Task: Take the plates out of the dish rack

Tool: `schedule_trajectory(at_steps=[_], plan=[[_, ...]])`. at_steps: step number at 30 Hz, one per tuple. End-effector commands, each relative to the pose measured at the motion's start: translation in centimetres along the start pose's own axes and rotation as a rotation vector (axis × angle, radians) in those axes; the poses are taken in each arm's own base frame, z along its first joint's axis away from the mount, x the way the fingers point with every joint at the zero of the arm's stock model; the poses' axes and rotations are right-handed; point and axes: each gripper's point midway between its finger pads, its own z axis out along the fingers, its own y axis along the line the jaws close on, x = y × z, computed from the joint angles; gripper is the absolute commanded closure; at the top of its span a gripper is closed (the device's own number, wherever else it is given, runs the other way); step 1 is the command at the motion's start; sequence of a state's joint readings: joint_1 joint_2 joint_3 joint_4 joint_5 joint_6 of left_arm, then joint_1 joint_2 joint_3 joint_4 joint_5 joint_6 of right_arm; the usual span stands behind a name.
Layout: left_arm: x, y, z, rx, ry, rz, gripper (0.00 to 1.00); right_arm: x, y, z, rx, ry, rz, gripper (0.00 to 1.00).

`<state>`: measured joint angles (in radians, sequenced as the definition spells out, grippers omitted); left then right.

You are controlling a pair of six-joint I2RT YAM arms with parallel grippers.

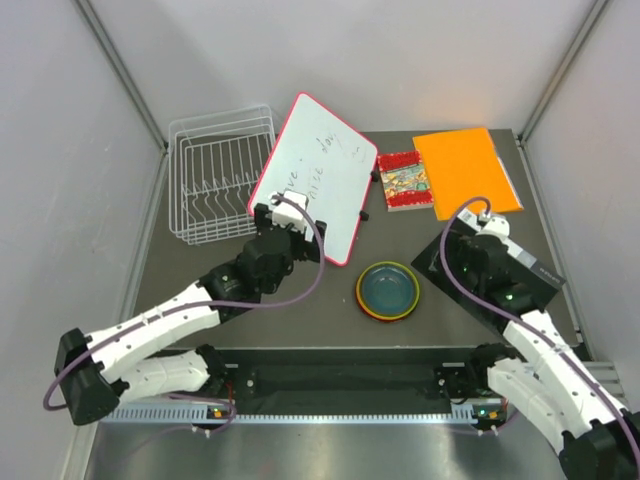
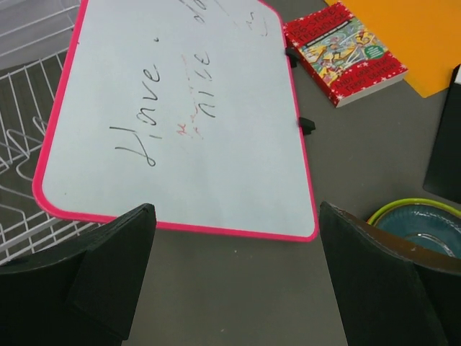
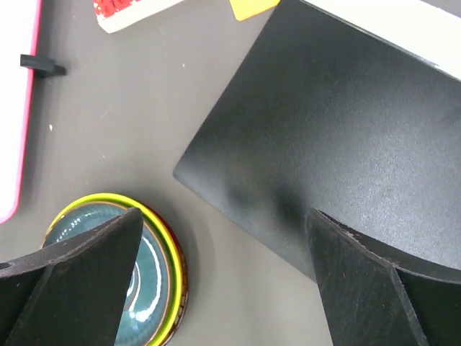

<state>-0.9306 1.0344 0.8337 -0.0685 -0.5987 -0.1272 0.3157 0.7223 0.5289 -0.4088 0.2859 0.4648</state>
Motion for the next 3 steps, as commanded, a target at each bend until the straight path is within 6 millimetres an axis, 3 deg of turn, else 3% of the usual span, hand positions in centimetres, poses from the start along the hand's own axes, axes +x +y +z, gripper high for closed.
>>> schedule_trajectory(at_steps=[1,3], plan=[[-4.43,-1.02,0.29,0.044,-0.108,-0.051,0.01,-3.68,0.97,-0.63,-0.024,-0.100,0.014,0.06],[-4.54,-1.24,0.34,0.055,-0.111,-0.047,0.01,-3.88,0.86,-0.63,-0.018,-0.108,0.013,0.05]])
